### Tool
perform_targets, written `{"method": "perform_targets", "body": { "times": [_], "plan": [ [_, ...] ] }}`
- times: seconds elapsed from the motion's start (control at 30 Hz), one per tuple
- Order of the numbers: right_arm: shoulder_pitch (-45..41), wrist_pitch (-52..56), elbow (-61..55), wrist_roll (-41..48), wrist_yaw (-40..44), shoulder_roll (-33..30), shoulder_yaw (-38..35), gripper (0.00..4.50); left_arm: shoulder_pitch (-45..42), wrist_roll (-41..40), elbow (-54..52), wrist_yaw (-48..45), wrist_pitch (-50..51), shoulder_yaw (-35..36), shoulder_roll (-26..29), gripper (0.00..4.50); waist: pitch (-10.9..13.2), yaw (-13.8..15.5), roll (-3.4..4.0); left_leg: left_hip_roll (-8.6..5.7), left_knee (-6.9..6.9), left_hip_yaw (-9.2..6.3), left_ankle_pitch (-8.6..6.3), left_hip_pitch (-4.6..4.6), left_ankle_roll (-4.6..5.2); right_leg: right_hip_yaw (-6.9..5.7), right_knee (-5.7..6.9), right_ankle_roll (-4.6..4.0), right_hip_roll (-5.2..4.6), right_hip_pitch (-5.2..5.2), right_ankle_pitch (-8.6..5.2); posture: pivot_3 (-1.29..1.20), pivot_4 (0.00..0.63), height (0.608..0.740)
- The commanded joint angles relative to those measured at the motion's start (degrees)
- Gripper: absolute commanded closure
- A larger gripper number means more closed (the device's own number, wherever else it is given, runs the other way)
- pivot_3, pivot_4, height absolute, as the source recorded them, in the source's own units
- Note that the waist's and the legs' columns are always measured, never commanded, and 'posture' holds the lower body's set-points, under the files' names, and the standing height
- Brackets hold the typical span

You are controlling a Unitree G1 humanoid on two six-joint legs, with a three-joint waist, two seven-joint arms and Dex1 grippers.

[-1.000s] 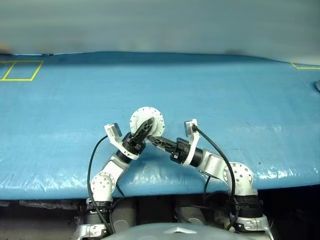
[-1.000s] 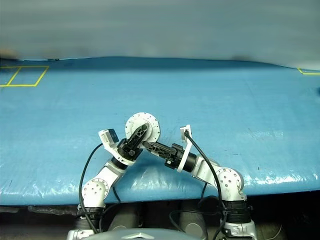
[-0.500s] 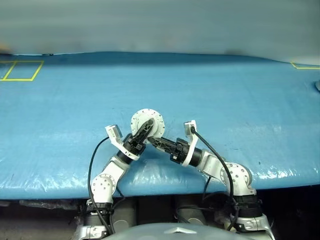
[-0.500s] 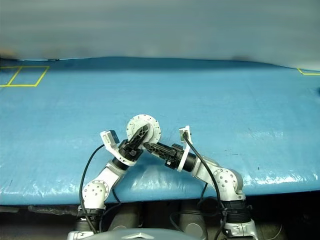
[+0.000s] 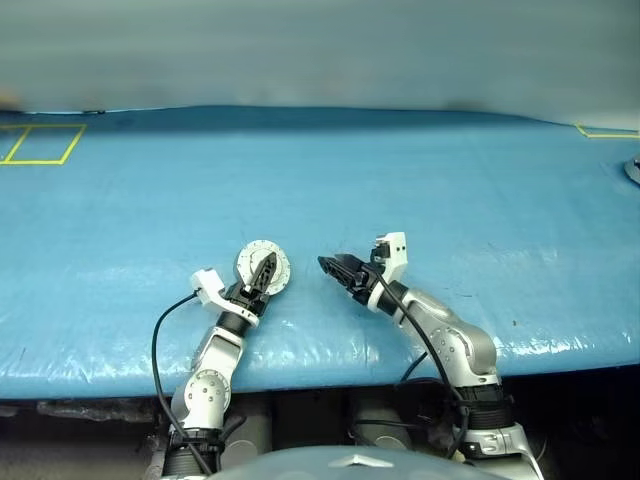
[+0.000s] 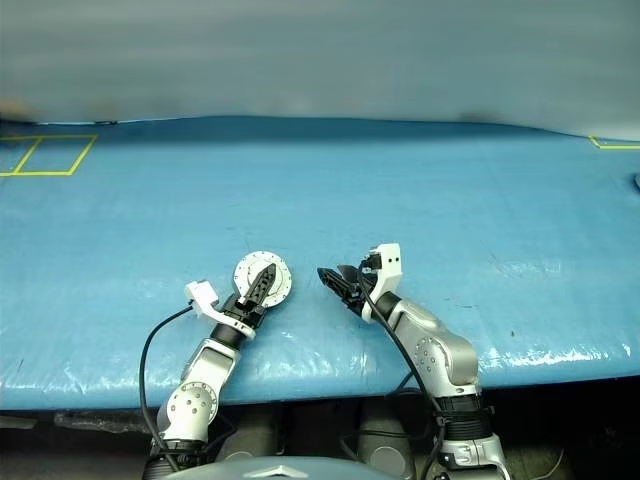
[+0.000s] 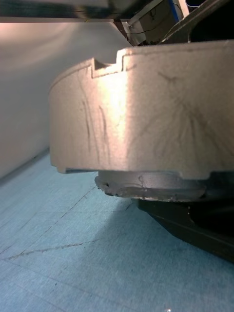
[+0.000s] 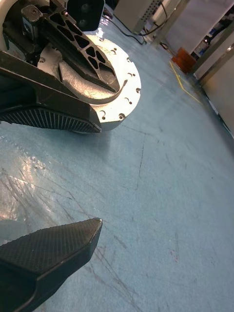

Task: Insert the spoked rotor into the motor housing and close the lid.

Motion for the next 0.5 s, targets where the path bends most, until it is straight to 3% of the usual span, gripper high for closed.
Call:
{"method": "perform_targets", "body": {
  "times": [0.03, 0.27, 0.4, 0.5],
  "plan": [
    [-0.5, -0.9, -1.5, 0.3, 1.2, -0.1, -0.6, 1.58, -9.6, 0.0, 4.5, 4.3, -6.3, 6.9, -2.9, 2.07, 0.0, 0.3, -0.01, 0.05, 0.14, -0.03, 0.0, -0.04, 0.0, 0.0, 0.04, -0.02, 0.07, 0.0, 0.02, 0.0, 0.15, 0.74],
    [-0.1, -1.7, -2.6, -0.8, 1.7, -1.3, -0.9, 1.58, -30.4, -0.6, 25.7, 8.5, -10.5, 19.5, 2.6, 2.07, 0.1, 0.7, -0.2, 0.21, 0.64, -0.11, 0.0, -0.25, 0.0, 0.0, 0.03, -0.06, 0.34, 0.08, 0.18, 0.0, 0.15, 0.74],
    [0.7, -1.7, -3.9, -0.7, 1.7, -1.7, -0.8, 1.58, -36.0, 0.6, 35.1, 9.3, -12.2, 23.6, 4.7, 2.07, 0.2, 0.5, -0.24, 0.19, 0.57, -0.1, -0.02, -0.3, -0.03, 0.05, -0.04, 0.01, 0.34, 0.05, 0.24, 0.0, 0.15, 0.74],
    [1.6, -1.9, -4.9, -0.9, 1.5, -2.0, -0.9, 1.55, -36.7, 3.7, 38.7, 12.1, -13.0, 24.2, 6.1, 1.15, 0.2, 0.4, -0.24, 0.19, 0.51, -0.08, -0.09, -0.28, -0.04, 0.08, -0.03, 0.23, 0.35, 0.05, 0.36, 0.0, 0.15, 0.74]
  ]
}}
